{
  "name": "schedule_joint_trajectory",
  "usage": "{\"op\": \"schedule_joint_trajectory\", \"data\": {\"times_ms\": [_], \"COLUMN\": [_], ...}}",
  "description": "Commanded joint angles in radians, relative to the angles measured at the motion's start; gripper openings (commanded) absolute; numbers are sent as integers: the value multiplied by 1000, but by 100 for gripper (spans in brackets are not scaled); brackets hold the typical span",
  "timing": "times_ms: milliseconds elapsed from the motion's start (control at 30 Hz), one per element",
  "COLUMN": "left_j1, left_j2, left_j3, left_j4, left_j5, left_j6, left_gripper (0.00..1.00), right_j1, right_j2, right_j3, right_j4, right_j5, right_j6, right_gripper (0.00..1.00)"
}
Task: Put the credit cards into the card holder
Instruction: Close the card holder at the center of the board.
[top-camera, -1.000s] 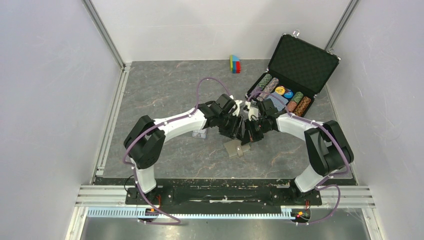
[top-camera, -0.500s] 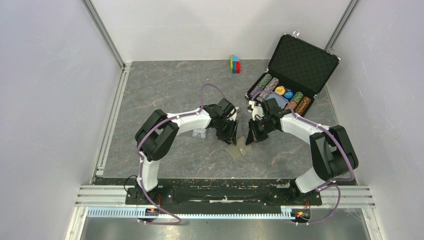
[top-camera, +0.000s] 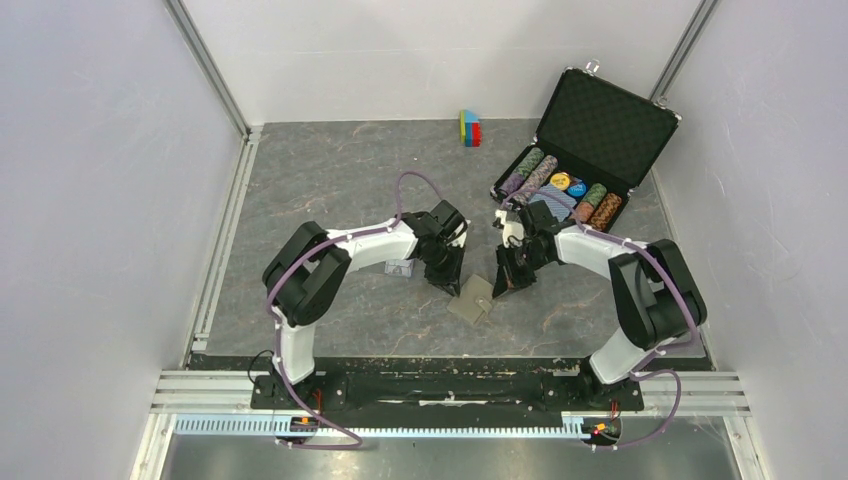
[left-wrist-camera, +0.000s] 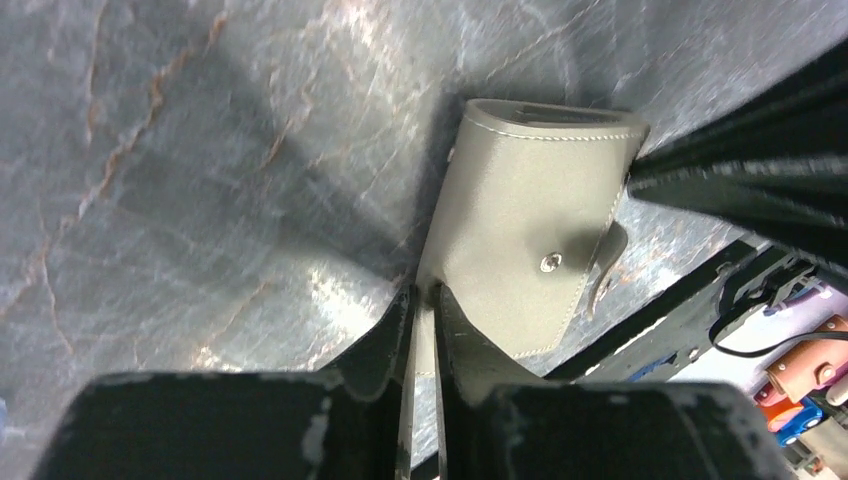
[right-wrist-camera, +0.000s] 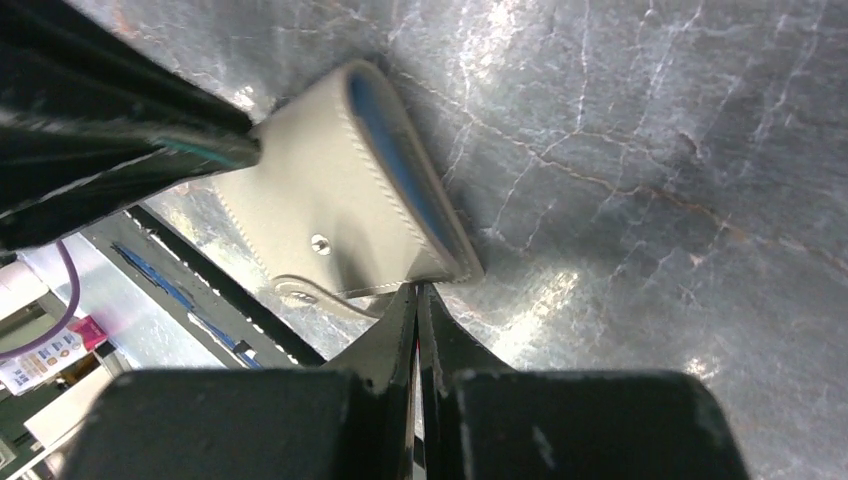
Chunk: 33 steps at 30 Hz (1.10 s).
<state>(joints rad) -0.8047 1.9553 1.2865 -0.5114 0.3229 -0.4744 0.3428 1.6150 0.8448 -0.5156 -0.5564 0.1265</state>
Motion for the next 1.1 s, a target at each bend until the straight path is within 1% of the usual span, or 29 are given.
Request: {"op": "schedule_joint_trajectory", "data": {"times_ms": [0, 100, 167, 267, 333, 433, 633, 767, 867, 1000, 1067], "left_j1": [-10, -10, -11, -10, -10, -10, -3, 9, 13, 14, 13], "left_j2": [-76, -104, -115, -130, -139, -146, -72, -44, -19, 1, 7], "left_j3": [-29, -29, -22, -10, -8, -20, -22, -24, -18, -12, -6], "left_j4": [-53, -20, -4, 12, 29, 84, 137, 161, 170, 177, 178], "left_j5": [-19, 10, 19, 28, 47, 104, 206, 233, 254, 263, 264], "left_j6": [-23, -22, -29, -31, -31, -40, -77, -94, -103, -104, -104], "left_gripper": [21, 35, 41, 45, 45, 44, 44, 43, 37, 31, 23], "right_j1": [-1, -1, -1, -1, -1, -1, -1, -1, -1, -1, -2], "right_j2": [66, 110, 132, 148, 144, 137, 121, 118, 117, 112, 110], "right_j3": [37, 69, 91, 112, 107, 91, 77, 79, 77, 82, 85], "right_j4": [65, 101, 107, 98, 98, 99, 105, 104, 104, 102, 96], "right_j5": [-8, -33, -37, -34, -33, -31, -33, -36, -39, -41, -40], "right_j6": [-24, -31, -37, -48, -51, -52, -45, -43, -42, -42, -41], "right_gripper": [0, 0, 0, 0, 0, 0, 0, 0, 0, 0, 0]}}
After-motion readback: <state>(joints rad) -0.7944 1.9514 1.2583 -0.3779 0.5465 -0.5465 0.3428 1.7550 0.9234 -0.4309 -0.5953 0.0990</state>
